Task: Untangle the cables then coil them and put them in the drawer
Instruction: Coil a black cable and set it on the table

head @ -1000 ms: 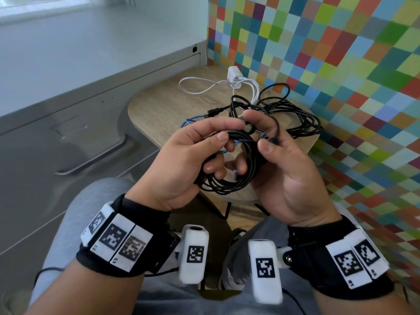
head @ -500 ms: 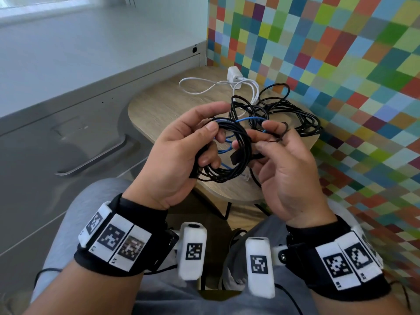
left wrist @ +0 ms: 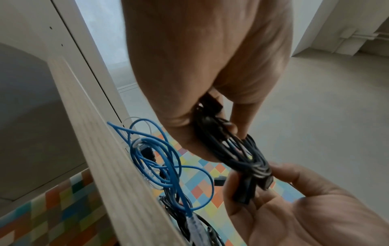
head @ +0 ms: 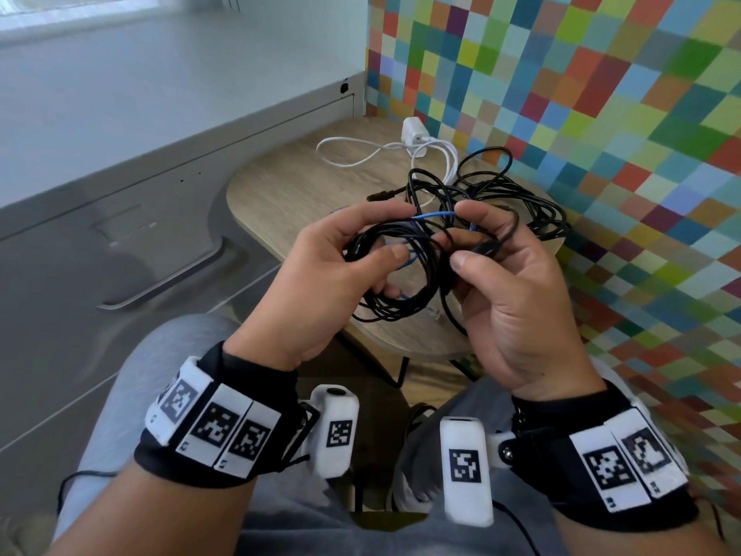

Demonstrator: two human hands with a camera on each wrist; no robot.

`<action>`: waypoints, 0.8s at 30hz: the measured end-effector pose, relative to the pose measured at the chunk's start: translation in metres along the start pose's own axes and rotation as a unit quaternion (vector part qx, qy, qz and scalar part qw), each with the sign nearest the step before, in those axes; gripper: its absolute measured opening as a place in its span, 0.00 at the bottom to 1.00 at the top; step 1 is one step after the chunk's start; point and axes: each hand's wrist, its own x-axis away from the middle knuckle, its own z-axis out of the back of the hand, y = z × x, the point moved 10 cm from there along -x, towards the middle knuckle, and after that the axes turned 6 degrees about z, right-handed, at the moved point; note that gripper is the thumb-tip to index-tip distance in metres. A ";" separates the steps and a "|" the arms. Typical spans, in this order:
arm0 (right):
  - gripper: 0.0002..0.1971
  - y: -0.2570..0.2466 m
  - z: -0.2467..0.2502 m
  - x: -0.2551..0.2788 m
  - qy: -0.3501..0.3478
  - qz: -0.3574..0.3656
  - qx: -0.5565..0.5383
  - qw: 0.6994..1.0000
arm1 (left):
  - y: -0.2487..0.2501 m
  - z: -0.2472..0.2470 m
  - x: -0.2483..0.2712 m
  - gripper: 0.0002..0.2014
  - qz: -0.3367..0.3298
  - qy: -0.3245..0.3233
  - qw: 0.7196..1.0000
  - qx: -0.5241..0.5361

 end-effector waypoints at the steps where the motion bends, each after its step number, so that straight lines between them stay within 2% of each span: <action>1: 0.19 0.001 0.000 0.000 0.002 -0.003 -0.009 1.000 | 0.001 0.002 0.000 0.15 -0.002 0.011 1.000 -0.002; 5: 0.20 0.009 -0.002 0.001 -0.003 -0.039 -0.016 0.999 | 0.006 0.009 0.001 0.11 -0.028 0.047 0.998 0.012; 11: 0.12 0.020 -0.006 0.007 -0.028 -0.097 -0.002 0.995 | 0.009 0.014 0.000 0.08 -0.059 0.060 0.995 0.043; 14: 0.10 0.018 -0.009 0.007 -0.032 -0.093 -0.028 0.995 | 0.007 0.012 0.000 0.08 -0.053 0.054 0.996 0.054; 19: 0.16 0.011 -0.004 0.003 0.001 -0.052 -0.054 0.997 | -0.003 0.012 -0.002 0.09 -0.011 0.048 0.997 0.051; 24: 0.13 0.014 0.000 0.004 0.010 -0.067 -0.053 0.996 | -0.004 0.006 -0.001 0.09 -0.005 0.029 0.999 0.031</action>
